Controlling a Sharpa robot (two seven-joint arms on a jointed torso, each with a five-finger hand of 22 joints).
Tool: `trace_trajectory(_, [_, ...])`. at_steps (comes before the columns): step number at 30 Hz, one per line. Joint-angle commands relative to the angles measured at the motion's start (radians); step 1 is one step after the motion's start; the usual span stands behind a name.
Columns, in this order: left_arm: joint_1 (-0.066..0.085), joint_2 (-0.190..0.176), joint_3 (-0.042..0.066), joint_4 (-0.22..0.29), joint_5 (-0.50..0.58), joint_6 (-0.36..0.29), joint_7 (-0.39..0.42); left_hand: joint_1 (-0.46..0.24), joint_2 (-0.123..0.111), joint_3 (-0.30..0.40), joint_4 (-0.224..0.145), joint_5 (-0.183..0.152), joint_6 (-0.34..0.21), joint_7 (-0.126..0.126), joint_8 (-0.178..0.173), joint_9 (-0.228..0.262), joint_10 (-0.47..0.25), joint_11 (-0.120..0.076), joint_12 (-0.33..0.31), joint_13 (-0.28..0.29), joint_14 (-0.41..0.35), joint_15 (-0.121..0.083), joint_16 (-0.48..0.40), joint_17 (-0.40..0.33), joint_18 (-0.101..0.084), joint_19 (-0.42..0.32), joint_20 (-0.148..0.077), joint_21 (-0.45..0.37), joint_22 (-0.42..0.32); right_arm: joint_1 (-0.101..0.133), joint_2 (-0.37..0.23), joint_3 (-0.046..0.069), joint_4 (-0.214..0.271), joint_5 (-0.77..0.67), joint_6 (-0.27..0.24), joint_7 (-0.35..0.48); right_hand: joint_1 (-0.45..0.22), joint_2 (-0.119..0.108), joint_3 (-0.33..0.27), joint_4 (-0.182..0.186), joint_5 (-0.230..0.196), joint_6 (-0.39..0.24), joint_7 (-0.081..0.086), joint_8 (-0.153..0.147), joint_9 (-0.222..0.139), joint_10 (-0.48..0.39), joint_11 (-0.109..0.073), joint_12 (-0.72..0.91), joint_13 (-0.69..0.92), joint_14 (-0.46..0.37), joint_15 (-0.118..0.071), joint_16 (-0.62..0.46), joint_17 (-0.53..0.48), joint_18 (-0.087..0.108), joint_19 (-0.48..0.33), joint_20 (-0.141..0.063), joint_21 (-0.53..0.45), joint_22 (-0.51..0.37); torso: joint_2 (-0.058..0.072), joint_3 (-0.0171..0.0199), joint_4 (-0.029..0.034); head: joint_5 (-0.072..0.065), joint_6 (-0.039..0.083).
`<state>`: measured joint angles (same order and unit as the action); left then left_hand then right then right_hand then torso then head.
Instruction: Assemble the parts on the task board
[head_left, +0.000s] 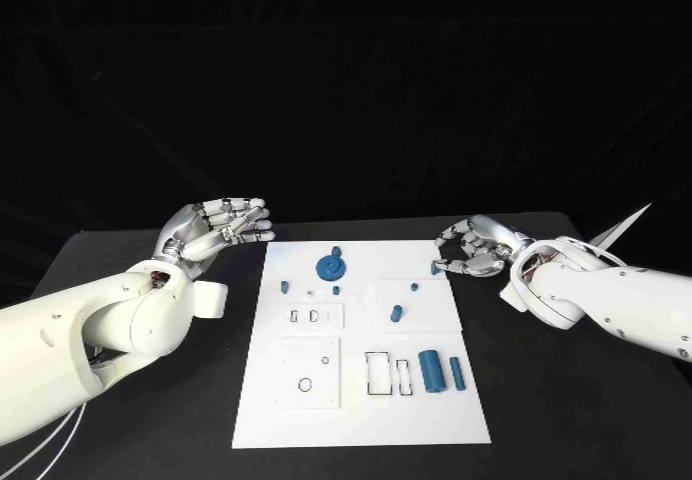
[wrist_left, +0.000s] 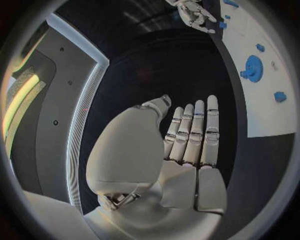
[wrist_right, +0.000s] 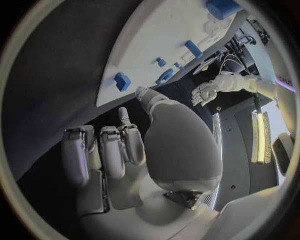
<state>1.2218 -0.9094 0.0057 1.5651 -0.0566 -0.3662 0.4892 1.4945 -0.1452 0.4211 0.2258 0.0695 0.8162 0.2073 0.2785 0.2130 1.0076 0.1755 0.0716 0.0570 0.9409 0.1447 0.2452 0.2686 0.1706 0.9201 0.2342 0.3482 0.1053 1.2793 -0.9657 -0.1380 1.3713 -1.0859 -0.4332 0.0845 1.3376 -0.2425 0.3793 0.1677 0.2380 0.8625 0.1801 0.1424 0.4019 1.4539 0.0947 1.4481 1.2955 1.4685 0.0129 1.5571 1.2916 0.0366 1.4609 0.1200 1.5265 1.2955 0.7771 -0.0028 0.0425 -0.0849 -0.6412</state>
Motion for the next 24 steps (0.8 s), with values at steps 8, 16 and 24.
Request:
trace_trajectory(8, [0.001, 0.0, 0.001, 0.001, 0.0, 0.002, 0.003, -0.016, -0.017, 0.025, -0.017, -0.001, -0.015, 0.019, -0.012, 0.009, -0.009, 0.008, -0.008, 0.009, -0.008, -0.003, -0.009, 0.017, 0.009, 0.003, -0.001, 0.013, 0.014, -0.012, 0.011, -0.003, -0.015, -0.017, 0.026, -0.007, 0.018, 0.004, -0.036, -0.009, -0.011, -0.025, 0.007, -0.017, -0.009, -0.017, 0.007, -0.011, 0.152, 0.102, 0.014, 0.014, 0.279, -0.021, 0.077, 0.009, -0.011, 0.233, -0.001, 0.0001, 0.0005, 0.001, -0.004])
trace_trajectory(16, [0.0, -0.001, 0.001, 0.0, 0.0, 0.002, 0.003, -0.016, -0.017, 0.025, -0.017, -0.001, -0.015, 0.019, -0.012, 0.009, -0.009, 0.008, -0.008, 0.009, -0.008, -0.003, -0.009, 0.017, 0.009, 0.003, -0.001, 0.013, 0.014, -0.028, 0.02, -0.003, -0.023, -0.019, 0.017, -0.007, 0.03, 0.016, -0.038, -0.008, -0.007, -0.009, 0.004, -0.008, -0.007, -0.009, 0.005, -0.002, 0.159, 0.102, 0.013, 0.014, 0.279, -0.022, 0.079, 0.009, -0.007, 0.237, -0.001, -0.0007, 0.0005, 0.004, -0.008])
trace_trajectory(24, [0.0, -0.002, 0.001, 0.0, 0.0, 0.002, 0.003, -0.016, -0.017, 0.025, -0.017, -0.001, -0.015, 0.019, -0.012, 0.009, -0.009, 0.008, -0.008, 0.009, -0.008, -0.003, -0.009, 0.017, 0.009, 0.003, -0.001, 0.013, 0.014, -0.037, 0.028, -0.003, -0.029, -0.018, 0.004, -0.011, 0.039, 0.044, -0.003, -0.006, -0.009, 0.034, -0.005, 0.014, -0.005, 0.006, -0.003, 0.011, 0.17, 0.102, 0.006, 0.014, 0.279, -0.023, 0.082, 0.004, -0.003, 0.24, -0.001, -0.0008, -0.0004, 0.005, -0.008])
